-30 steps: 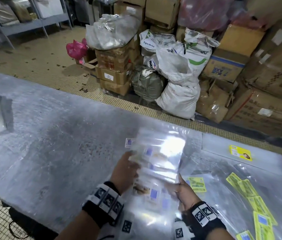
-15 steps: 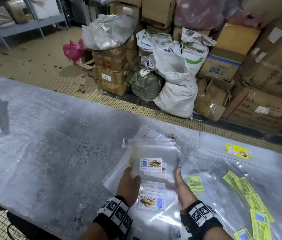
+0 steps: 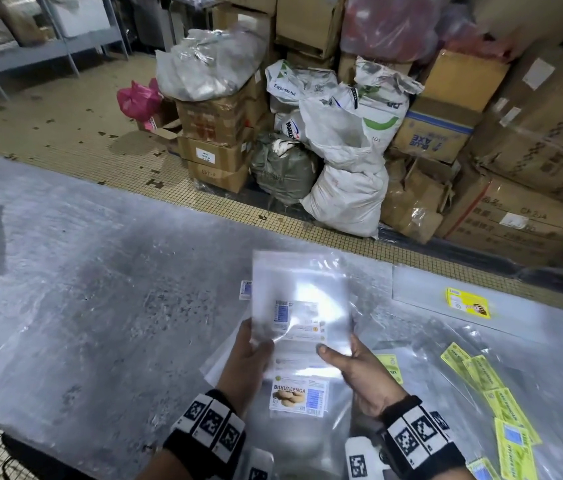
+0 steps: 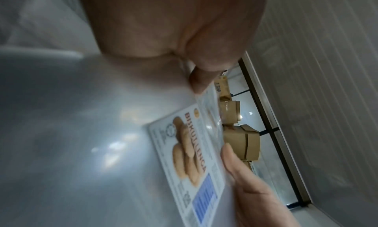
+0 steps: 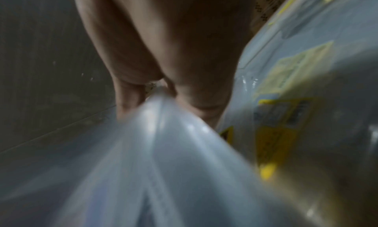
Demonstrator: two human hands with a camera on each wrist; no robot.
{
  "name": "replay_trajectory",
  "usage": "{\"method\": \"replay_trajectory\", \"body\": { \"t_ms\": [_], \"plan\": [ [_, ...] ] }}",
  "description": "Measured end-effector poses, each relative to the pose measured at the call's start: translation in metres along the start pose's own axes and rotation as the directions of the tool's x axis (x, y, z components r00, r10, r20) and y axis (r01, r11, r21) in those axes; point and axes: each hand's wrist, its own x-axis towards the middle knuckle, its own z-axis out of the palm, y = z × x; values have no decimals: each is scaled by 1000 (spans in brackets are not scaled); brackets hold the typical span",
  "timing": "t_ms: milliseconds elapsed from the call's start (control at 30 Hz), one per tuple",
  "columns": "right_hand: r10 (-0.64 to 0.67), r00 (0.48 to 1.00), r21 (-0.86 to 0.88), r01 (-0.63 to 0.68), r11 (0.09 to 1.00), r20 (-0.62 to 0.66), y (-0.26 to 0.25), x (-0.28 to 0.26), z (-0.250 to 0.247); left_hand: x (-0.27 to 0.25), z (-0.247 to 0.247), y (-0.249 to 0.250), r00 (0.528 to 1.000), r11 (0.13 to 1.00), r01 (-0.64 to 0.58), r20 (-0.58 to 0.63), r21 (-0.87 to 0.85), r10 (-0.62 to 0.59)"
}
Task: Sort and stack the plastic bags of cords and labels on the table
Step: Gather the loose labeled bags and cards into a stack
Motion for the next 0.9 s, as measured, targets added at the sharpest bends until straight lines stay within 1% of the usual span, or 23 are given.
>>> {"method": "replay_trajectory", "body": {
  "t_ms": [33, 67, 100, 133, 167, 200, 233, 267, 300, 333, 367, 400, 433, 467, 500, 567, 600, 733, 767, 867, 900],
  "plan": [
    [-2, 1000, -5, 2, 1000, 8, -1, 0, -1, 2, -1, -3, 1000, 1000, 3, 14, -13, -3],
    [-14, 1000, -29, 14, 999, 9, -3, 0, -4, 4, -1, -6, 999, 998, 37, 31, -42, -36],
    [-26, 1000, -30, 26, 999, 3, -4, 0, -6, 6, -1, -8, 993, 992, 101, 77, -80, -95],
    [-43, 999, -20, 43, 999, -12, -7, -2, -7, 7, -3, -3, 977, 975, 182, 137, -130, -164],
    [-59, 998, 12, 59, 998, -15, -7, -2, -9, 12, -6, 2, 960, 954, 248, 172, -170, -219],
    [-74, 997, 52, 75, 996, -22, -8, -2, -10, 19, -12, 7, 959, 947, 260, 165, -191, -230],
    [-80, 996, 99, 83, 992, -32, -6, -1, -11, 31, -19, 12, 977, 969, 207, 83, -138, -197],
    [-68, 997, 138, 74, 988, -47, -4, -1, -11, 46, -27, 18, 989, 991, 136, -60, 3, -135],
    [-43, 997, 161, 52, 986, -63, 1, 0, -12, 63, -37, 21, 980, 962, 101, -191, 254, -52],
    [-16, 997, 163, 29, 986, -81, 4, 1, -12, 80, -47, 24, 966, 848, 118, -257, 517, 21],
    [1, 996, 170, 15, 985, -92, 9, 1, -12, 94, -54, 23, 955, 666, 201, -294, 719, 29],
    [5, 996, 179, 11, 984, -90, 12, 0, -11, 104, -58, 20, 943, 519, 291, -334, 804, -13],
    [7, 997, 200, 10, 980, -82, 15, -1, -10, 110, -58, 18, 925, 447, 361, -376, 818, -59],
    [0, 996, 221, 20, 975, -90, 17, -1, -10, 113, -56, 16, 913, 427, 394, -400, 814, -80],
    [-5, 996, 225, 24, 974, -85, 20, 0, -13, 116, -52, 15, 906, 434, 407, -415, 804, -80],
    [-4, 997, 212, 21, 977, -83, 25, 4, -18, 121, -45, 9, 903, 482, 402, -423, 779, -70],
    [-6, 994, 203, 28, 979, -105, 27, 5, -19, 122, -42, 7, 901, 505, 402, -427, 764, -72],
    [-16, 993, 202, 40, 979, -117, 29, 4, -20, 128, -53, 8, 879, 581, 416, -473, 699, -60],
    [-22, 994, 206, 45, 978, -109, 29, 3, -19, 129, -57, 8, 879, 588, 415, -473, 694, -62],
    [-22, 995, 216, 43, 976, -96, 28, 4, -18, 126, -58, 8, 886, 549, 419, -458, 724, -72],
    [-21, 995, 222, 41, 974, -95, 29, 5, -18, 124, -56, 8, 888, 555, 415, -454, 721, -73]
  ]
}}
